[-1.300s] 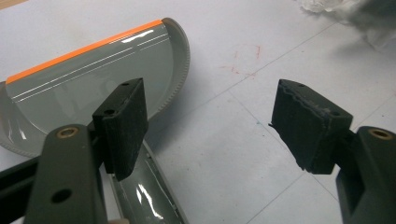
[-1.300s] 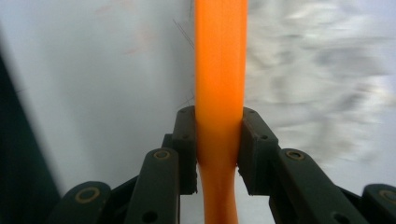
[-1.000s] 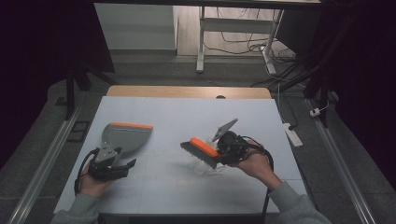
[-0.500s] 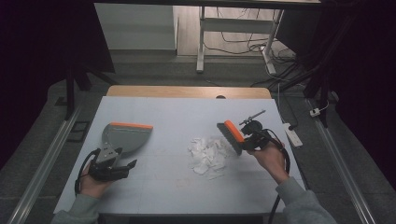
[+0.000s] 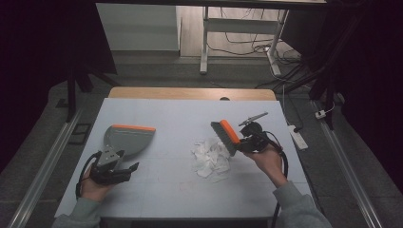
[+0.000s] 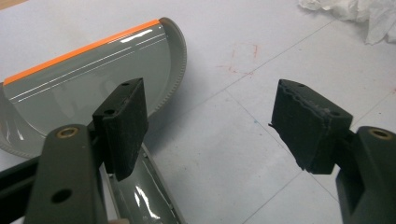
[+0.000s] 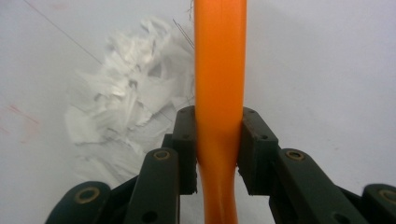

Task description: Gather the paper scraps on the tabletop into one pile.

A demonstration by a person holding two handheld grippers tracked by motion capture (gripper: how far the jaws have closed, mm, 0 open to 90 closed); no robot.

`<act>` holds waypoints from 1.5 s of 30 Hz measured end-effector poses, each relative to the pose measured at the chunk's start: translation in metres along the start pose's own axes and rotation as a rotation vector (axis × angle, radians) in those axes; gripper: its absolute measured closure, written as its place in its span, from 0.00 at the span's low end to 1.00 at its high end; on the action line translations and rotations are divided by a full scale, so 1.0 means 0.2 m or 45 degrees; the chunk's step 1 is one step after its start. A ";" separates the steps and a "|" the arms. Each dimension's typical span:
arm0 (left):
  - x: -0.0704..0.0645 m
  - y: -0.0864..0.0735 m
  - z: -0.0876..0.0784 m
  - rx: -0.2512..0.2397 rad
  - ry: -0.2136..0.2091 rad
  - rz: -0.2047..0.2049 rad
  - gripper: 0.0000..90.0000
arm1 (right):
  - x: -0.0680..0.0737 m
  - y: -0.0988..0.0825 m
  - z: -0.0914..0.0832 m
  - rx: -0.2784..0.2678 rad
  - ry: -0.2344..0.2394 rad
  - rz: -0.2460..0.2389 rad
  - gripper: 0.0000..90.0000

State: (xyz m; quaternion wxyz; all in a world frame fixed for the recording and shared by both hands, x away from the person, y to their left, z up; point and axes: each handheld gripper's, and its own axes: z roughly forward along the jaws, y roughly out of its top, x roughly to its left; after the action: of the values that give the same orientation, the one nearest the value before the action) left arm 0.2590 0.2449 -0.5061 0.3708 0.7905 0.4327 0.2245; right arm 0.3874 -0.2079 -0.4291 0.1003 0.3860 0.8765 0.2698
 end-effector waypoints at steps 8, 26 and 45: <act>0.00 0.00 0.00 -0.001 0.005 -0.002 0.31 | -0.01 -0.07 -0.16 -0.134 0.016 -0.018 0.79; -0.01 0.00 0.00 0.009 0.006 0.004 0.31 | -0.09 -0.39 -0.14 -0.173 -0.021 -0.007 0.79; -0.02 0.00 0.00 0.016 0.009 0.008 0.30 | -0.13 -0.58 -0.16 -0.302 -0.038 0.003 0.79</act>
State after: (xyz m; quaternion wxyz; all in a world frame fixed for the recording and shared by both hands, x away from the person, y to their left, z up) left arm 0.2579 0.2418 -0.5057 0.3636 0.7933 0.4330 0.2259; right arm 0.3201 -0.3051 -0.4668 0.1578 0.3763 0.8365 0.3658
